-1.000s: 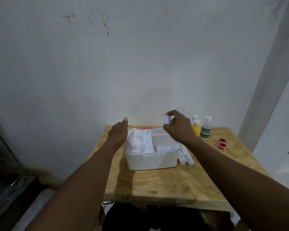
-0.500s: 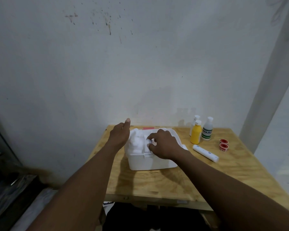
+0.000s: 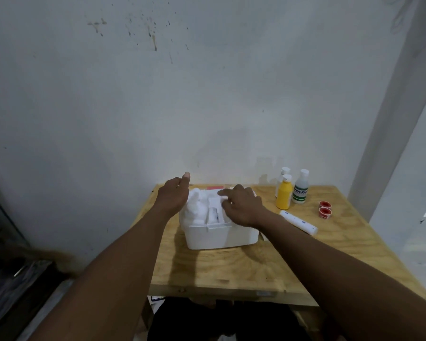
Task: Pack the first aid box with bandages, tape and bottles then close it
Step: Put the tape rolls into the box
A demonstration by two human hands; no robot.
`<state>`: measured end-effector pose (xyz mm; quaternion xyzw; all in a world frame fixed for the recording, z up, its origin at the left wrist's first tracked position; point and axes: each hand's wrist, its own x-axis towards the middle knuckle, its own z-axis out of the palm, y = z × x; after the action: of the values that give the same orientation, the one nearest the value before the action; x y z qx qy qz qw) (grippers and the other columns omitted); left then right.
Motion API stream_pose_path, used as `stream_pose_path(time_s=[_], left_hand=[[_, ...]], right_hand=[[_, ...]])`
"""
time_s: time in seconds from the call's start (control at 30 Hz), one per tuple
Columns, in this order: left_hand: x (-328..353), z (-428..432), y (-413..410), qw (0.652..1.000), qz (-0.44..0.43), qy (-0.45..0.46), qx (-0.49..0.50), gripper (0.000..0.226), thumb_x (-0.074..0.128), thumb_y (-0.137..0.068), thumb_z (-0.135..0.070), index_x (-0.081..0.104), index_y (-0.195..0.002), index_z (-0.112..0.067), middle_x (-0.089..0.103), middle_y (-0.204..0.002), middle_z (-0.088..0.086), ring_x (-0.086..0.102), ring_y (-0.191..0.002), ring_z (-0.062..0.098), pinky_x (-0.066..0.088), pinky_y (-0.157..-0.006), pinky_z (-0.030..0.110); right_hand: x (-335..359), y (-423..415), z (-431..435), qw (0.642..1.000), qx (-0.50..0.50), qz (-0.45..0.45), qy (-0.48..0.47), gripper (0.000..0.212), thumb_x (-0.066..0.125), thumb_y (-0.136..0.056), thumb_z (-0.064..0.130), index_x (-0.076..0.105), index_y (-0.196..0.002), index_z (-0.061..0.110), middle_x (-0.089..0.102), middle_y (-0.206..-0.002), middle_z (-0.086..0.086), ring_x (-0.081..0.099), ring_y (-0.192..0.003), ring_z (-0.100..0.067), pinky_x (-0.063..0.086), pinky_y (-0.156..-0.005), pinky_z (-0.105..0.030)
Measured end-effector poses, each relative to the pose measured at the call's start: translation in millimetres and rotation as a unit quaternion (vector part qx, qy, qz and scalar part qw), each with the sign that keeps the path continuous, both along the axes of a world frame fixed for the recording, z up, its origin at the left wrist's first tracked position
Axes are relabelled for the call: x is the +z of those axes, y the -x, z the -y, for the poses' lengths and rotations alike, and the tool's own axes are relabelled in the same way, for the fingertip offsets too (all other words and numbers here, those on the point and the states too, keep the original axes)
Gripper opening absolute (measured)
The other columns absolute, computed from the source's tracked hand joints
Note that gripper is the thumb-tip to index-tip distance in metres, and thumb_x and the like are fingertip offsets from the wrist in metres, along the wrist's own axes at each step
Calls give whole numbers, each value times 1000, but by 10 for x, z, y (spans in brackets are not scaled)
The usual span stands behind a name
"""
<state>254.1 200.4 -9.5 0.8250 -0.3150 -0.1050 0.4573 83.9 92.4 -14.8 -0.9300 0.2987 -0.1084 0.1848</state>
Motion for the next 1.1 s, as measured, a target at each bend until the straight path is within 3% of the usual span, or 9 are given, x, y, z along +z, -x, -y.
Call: stream_pose_path(time_s=[0.1,0.27,0.4,0.53,0.67,0.83,0.97,1.1], left_hand=[[112,65,72,997,76,-9,2,49,40,-104,-47,68,-103,-7,63,-97,1,55,-95,22,36,-83,30],[323,473,370,972,234,20,-31,12,61,-91,-27,71,-95,-21,73,-98,-1,67,-94,20,48,-79,28],[435,1034,888,950,279,9,-141,13,65,-86,-26,71,-96,-24,75,-90,-2,69,-93,25,56,-83,35],[292,1664,1427,904,338,-39,-259,18,62,-88,-25,71,-104,-20,73,-100,3,67,-97,25,54,-85,39],[26,2193,1823,870,341,-108,-338,26,60,-92,-25,67,-117,-19,71,-109,5,65,-103,23,49,-77,33],[-232,2662,2029,838,322,-196,-393,35,59,-95,-22,61,-130,-23,65,-125,7,63,-105,24,49,-79,33],[-316,2903,2070,820,323,-225,-415,33,60,-96,-17,63,-128,-23,61,-131,6,60,-109,23,43,-75,28],[-355,3048,2114,791,343,-256,-438,28,60,-97,-16,68,-123,-18,61,-134,5,58,-115,24,47,-81,29]], right_hand=[[119,204,239,998,-34,59,-10,39,45,-95,35,54,-133,30,53,-128,-10,44,-126,-34,37,-106,-53],[272,841,812,983,-113,142,-8,32,58,-86,23,64,-117,20,63,-108,-11,59,-104,-27,47,-93,-39],[125,1452,1260,972,-195,132,1,27,59,-81,18,64,-107,18,65,-97,-11,62,-87,-25,48,-76,-33],[-196,1865,1529,968,-233,90,2,28,65,-84,20,63,-112,17,59,-105,-9,60,-87,-24,47,-75,-32],[-509,2025,1658,975,-210,74,5,33,66,-85,21,61,-117,19,57,-108,-8,62,-98,-25,52,-83,-35],[-820,2038,1735,984,-168,66,3,43,58,-91,31,54,-133,24,56,-118,-4,56,-104,-21,49,-89,-31],[-1016,2033,1808,986,-143,82,30,42,51,-93,36,53,-133,28,57,-111,0,50,-95,-15,49,-84,-29],[-1099,2007,1887,984,-135,102,56,41,52,-93,38,52,-132,27,59,-104,1,48,-89,-14,49,-76,-30]])
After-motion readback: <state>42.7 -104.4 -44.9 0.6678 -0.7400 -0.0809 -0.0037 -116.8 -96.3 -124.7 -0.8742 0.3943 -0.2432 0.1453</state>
